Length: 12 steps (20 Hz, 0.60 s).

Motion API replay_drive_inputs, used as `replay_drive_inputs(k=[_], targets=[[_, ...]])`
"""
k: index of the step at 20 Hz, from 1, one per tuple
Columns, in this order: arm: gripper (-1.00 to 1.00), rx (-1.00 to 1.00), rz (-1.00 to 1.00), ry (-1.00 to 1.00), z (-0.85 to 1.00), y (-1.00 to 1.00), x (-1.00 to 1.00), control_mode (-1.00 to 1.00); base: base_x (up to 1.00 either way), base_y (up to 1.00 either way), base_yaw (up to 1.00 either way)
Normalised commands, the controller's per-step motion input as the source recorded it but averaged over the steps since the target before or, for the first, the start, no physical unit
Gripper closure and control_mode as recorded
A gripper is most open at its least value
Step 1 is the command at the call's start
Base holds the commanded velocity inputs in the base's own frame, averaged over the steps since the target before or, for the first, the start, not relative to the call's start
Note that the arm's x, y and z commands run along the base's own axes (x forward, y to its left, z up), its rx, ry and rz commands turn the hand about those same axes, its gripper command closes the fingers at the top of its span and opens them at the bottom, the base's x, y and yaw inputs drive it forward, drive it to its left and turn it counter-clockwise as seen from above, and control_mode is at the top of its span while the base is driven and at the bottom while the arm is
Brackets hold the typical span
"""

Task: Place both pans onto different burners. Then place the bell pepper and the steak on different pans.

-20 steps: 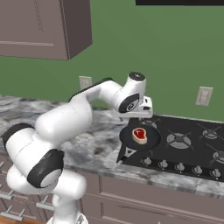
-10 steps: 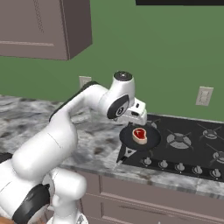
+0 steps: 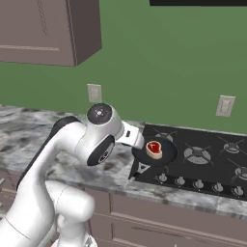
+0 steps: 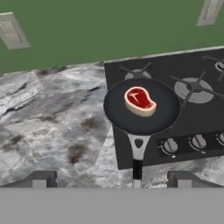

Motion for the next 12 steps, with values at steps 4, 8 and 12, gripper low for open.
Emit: replay_drive_inputs(k=[4, 8, 12], targets=[[-1.0, -0.02, 0.0, -0.01, 0.47, 0.15, -0.53, -1.0, 0.0, 0.0, 0.0], [-1.0, 0.0, 0.0, 0.1, 0.75, 0.16, -0.47, -1.0, 0.0, 0.0, 0.0], [-1.0, 0.02, 0.0, 0.1, 0.71, 0.12, -0.46, -1.0, 0.0, 0.0, 0.0]])
